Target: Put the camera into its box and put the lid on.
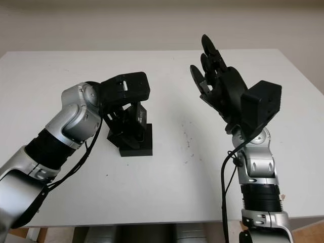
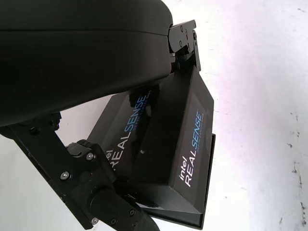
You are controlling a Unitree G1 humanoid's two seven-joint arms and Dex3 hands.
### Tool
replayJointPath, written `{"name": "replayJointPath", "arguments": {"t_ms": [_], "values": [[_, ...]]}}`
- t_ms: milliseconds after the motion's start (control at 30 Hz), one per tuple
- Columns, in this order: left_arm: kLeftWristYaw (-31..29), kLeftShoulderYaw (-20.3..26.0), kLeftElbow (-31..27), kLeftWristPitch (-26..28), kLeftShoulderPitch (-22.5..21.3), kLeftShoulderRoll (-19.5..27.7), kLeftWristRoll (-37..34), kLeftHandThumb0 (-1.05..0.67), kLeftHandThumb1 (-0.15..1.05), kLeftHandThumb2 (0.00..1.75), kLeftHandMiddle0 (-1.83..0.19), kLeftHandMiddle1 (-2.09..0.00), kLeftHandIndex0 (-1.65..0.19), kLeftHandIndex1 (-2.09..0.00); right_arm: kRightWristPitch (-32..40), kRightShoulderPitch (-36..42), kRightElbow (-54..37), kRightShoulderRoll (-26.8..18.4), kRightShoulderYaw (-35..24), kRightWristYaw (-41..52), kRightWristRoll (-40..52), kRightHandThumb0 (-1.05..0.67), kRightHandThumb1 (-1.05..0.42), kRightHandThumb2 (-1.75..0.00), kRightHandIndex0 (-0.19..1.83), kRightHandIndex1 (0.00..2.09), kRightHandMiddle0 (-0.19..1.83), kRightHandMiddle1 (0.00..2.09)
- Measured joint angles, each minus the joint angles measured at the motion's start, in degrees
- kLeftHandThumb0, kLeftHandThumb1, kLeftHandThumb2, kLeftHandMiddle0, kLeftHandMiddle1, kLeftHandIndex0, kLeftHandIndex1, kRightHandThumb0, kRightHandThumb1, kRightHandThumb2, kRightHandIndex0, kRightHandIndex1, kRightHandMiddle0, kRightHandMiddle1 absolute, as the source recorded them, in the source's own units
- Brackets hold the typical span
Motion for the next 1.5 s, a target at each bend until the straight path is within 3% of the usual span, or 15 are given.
{"name": "replayJointPath", "arguments": {"t_ms": [67,167,367,600,767,900,1000,1100,1200,1233,1300,1367,1400,1433,1500], "values": [[0.6,-0.3,0.1,-1.6,0.1,0.2,-0.1,-0.32,1.05,0.38,-0.80,-2.09,-0.11,-2.09,0.0,0.1,0.0,0.0,0.0,0.0,-0.1,-0.68,-1.05,-0.41,-0.07,0.06,-0.03,0.06],[1.6,-0.3,0.3,-3.4,0.4,0.3,-0.7,-0.31,1.05,0.38,-0.86,-2.09,-0.34,-2.09,0.0,0.1,0.0,0.1,0.0,0.0,-0.1,-0.68,-1.05,-0.41,-0.08,0.06,-0.03,0.06],[3.3,-0.9,1.1,-5.6,1.3,0.6,0.1,-0.31,1.05,0.37,-0.67,-2.09,0.13,-1.96,0.0,0.2,0.0,0.5,0.1,0.0,-0.4,-0.67,-1.05,-0.42,-0.08,0.06,-0.04,0.06],[3.1,-1.8,1.4,-7.6,2.5,0.9,0.9,-0.31,1.05,0.37,-0.70,-2.09,0.00,-1.94,0.0,0.8,0.0,0.5,0.0,0.1,-0.4,-0.67,-1.05,-0.41,-0.09,0.05,-0.04,0.05],[3.5,-1.8,1.4,-7.6,2.8,0.7,1.0,-0.31,1.05,0.38,-0.73,-2.09,0.10,-1.96,0.0,0.8,-0.1,0.5,0.0,-0.1,-1.1,-0.65,-1.05,-0.42,-0.08,0.06,-0.03,0.06],[3.5,-1.8,1.5,-6.2,2.8,0.3,1.0,-0.30,1.05,0.39,-0.75,-2.09,0.04,-2.08,-0.1,0.8,-0.1,0.5,0.0,0.1,-0.9,-0.66,-1.05,-0.41,-0.09,0.05,-0.04,0.05],[3.3,-1.6,1.5,-4.0,2.8,-0.4,0.7,-0.31,1.05,0.38,-0.42,-2.09,0.07,-2.02,-0.1,0.8,-0.1,0.6,0.0,0.1,-0.7,-0.67,-1.05,-0.40,-0.09,0.05,-0.04,0.05],[3.2,-0.6,1.8,-1.8,2.7,-1.1,-0.3,-0.31,1.05,0.41,-0.53,-2.09,0.01,-2.08,-0.1,0.8,-0.1,0.7,0.0,0.0,-0.8,-0.67,-1.05,-0.41,-0.09,0.05,-0.04,0.05],[4.4,0.2,1.9,-0.8,2.7,-1.8,-1.2,-0.36,1.05,0.43,-0.15,-2.00,0.15,-1.84,-0.1,0.8,-0.1,0.8,0.0,0.1,-0.8,-0.66,-1.05,-0.41,-0.09,0.05,-0.04,0.05],[4.8,0.5,1.9,0.3,2.7,-2.1,-1.5,-0.41,1.05,0.46,-0.14,-1.97,0.17,-1.55,-0.1,0.8,-0.1,0.9,0.0,0.1,-0.7,-0.66,-1.05,-0.41,-0.09,0.05,-0.04,0.05],[5.2,0.6,1.9,4.2,2.5,-3.7,-1.9,-0.48,1.05,0.49,-0.05,-1.65,0.19,-1.07,0.0,0.8,-0.1,1.0,0.1,0.0,-0.8,-0.66,-1.05,-0.41,-0.09,0.05,-0.04,0.06],[5.0,0.2,2.0,8.9,1.6,-5.1,-2.1,-0.56,1.05,0.54,0.05,-0.77,0.19,-0.46,0.2,0.8,-0.1,1.0,0.1,-0.2,-0.8,-0.65,-1.05,-0.40,-0.09,0.05,-0.03,0.06],[4.7,0.2,2.0,10.6,0.9,-5.5,-2.5,-0.59,1.05,0.54,0.07,-0.49,0.19,-0.25,0.5,0.8,-0.3,1.0,0.1,-0.3,-0.8,-0.65,-1.05,-0.40,-0.09,0.05,-0.03,0.06],[4.5,0.2,1.9,12.2,-0.1,-6.1,-3.1,-0.59,1.05,0.55,0.14,-0.23,0.19,-0.10,0.8,0.8,-0.6,1.0,0.0,-0.4,-0.8,-0.66,-1.05,-0.39,-0.09,0.05,-0.03,0.06],[4.2,0.1,1.5,14.0,-1.1,-6.5,-4.4,-0.60,1.05,0.55,0.15,-0.08,0.19,-0.03,1.3,0.8,-1.4,1.1,0.0,-0.4,-0.8,-0.67,-1.05,-0.39,-0.09,0.05,-0.03,0.06]]}}
